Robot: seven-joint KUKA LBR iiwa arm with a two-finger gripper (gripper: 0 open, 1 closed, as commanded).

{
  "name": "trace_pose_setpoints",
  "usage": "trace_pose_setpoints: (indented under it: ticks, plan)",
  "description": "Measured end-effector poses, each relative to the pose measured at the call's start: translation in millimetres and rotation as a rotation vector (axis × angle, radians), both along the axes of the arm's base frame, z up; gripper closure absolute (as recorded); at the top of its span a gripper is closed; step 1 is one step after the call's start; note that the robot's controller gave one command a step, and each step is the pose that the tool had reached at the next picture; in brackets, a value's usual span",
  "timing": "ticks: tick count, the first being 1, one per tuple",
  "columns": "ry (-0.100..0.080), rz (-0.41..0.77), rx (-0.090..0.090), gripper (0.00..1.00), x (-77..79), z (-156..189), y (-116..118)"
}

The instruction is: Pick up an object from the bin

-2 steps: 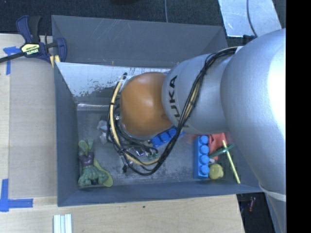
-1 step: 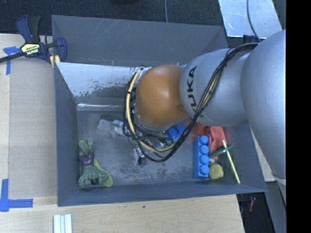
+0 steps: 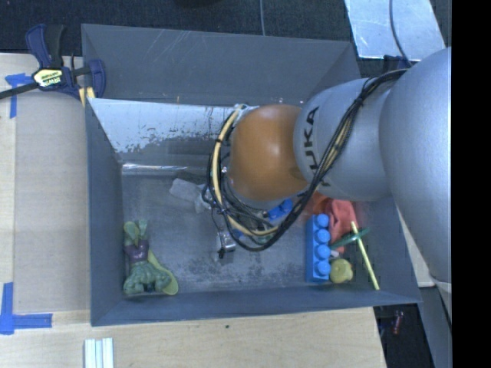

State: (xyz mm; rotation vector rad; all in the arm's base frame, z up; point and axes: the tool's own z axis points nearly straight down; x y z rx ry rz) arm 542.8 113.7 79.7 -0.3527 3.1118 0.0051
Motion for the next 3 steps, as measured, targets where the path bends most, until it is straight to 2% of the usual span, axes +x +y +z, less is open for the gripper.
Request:
trace_pose_setpoints:
  ticks: [1, 2, 3]
  plan:
    - [-0.006, 0.308, -0.004, 0.00, 50.6, -5.7, -38.2]
    - [-0.002, 0.208, -0.001, 0.00, 53.2, 9.7, -51.5]
    - [-0.014, 0.306, -0.007, 1.00, 32.3, 84.2, -109.6]
